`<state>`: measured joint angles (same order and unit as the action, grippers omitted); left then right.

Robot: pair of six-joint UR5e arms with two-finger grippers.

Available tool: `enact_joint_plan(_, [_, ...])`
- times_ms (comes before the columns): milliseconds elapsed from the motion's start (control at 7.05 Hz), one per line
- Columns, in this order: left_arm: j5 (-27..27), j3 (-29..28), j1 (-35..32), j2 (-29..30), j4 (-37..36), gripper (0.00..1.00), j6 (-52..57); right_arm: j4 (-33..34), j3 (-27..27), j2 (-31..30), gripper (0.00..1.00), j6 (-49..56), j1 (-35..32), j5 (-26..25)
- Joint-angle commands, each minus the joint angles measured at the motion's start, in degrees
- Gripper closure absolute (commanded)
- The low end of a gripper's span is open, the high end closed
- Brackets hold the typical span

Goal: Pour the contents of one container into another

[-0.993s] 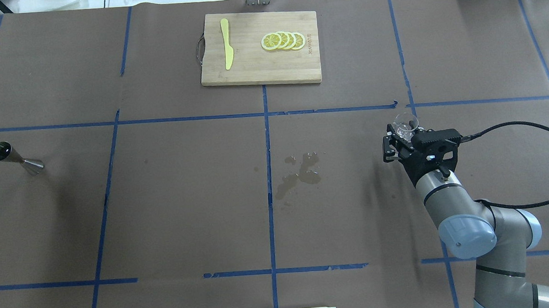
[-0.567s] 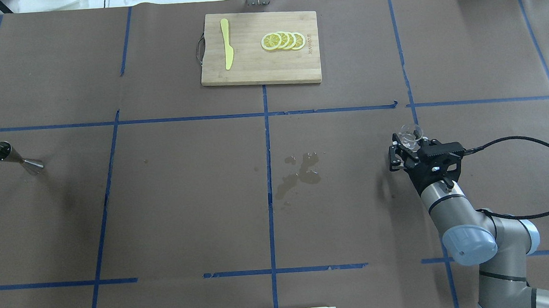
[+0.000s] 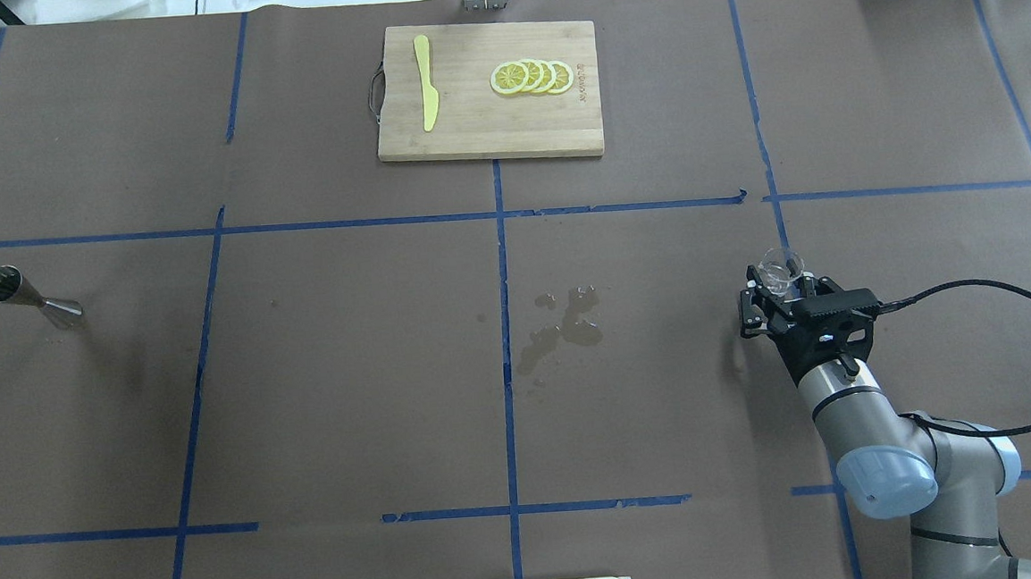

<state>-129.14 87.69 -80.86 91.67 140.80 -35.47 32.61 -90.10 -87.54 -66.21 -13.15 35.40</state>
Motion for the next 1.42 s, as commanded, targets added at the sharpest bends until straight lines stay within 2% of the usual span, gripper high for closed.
enact_joint_plan(0, [0.0, 0.1, 0.0, 0.0, 0.0, 0.0, 0.0, 0.0, 0.4, -0.2, 0.98, -0.1, 0.6, -0.3])
enact_joint_plan(426, [0.0, 0.7, 0.0, 0.0, 0.0, 0.0, 0.0, 0.0, 0.5, -0.9, 0.9, -2.3, 1.1, -0.2])
enact_joint_plan(567, [0.0, 0.7, 0.0, -0.1, 0.0, 0.0, 0.0, 0.0, 0.5, -0.9, 0.8, -2.5, 1.4, -0.3])
enact_joint_plan(709, [0.0, 0.7, 0.0, -0.1, 0.0, 0.0, 0.0, 0.0, 0.7, -1.3, 0.69, -2.6, 1.6, -0.4])
enact_joint_plan(851, [0.0, 0.7, 0.0, -0.1, 0.0, 0.0, 0.0, -0.1, 0.7, -1.4, 0.17, -3.8, 1.7, -0.7])
enact_joint_plan(993, [0.0, 0.7, 0.0, 0.0, 0.0, 0.0, 0.0, -0.1, 0.7, -1.9, 0.0, -4.8, 2.3, -1.6])
enact_joint_plan(1277, [0.0, 0.7, 0.0, -0.1, 0.0, 0.0, 0.0, -0.2, -0.1, -2.1, 0.0, -4.8, 3.2, -1.9])
